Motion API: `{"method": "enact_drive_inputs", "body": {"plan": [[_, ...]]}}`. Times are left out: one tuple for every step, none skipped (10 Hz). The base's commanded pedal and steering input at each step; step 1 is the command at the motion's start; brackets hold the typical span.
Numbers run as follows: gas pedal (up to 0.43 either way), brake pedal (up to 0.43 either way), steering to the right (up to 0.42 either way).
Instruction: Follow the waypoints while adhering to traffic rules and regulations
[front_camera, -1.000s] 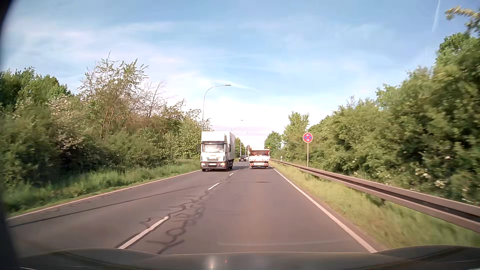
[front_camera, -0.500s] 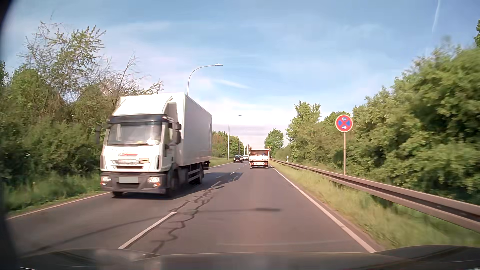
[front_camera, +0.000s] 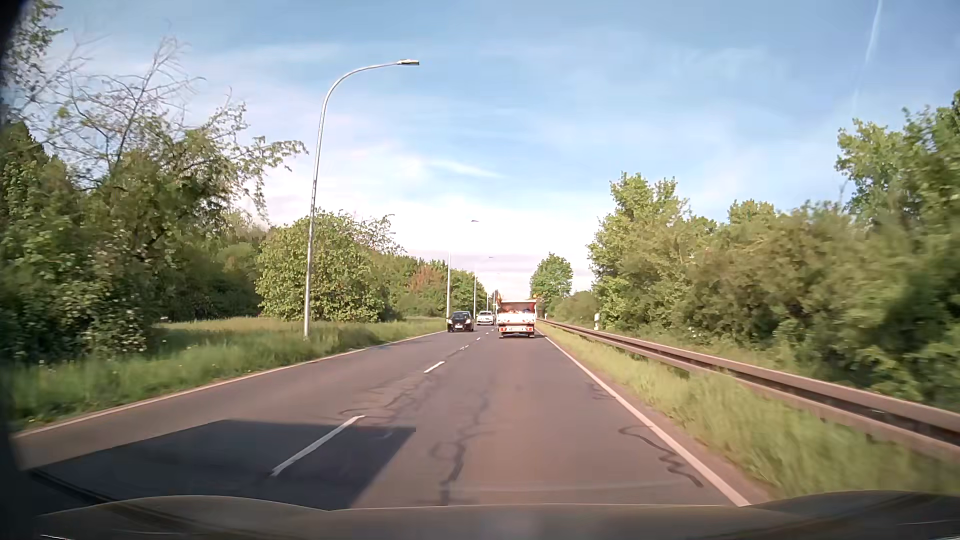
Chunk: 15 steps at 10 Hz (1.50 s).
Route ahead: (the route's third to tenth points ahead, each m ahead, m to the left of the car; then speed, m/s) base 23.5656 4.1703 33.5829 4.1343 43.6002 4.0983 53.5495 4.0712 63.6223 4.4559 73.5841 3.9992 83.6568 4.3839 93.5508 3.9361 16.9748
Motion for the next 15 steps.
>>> {"method": "enact_drive_inputs", "body": {"plan": [[0.039, 0.000, 0.000], [0.039, 0.000, 0.000], [0.039, 0.000, 0.000], [0.039, 0.000, 0.000], [0.039, 0.000, 0.000], [0.039, 0.000, 0.000], [0.039, 0.000, 0.000], [0.039, 0.000, 0.000], [0.039, 0.000, 0.000], [0.039, 0.000, 0.000], [0.039, 0.000, 0.000], [0.039, 0.000, 0.000], [0.039, 0.000, 0.000], [0.039, 0.000, 0.000], [0.039, 0.000, 0.000]]}}
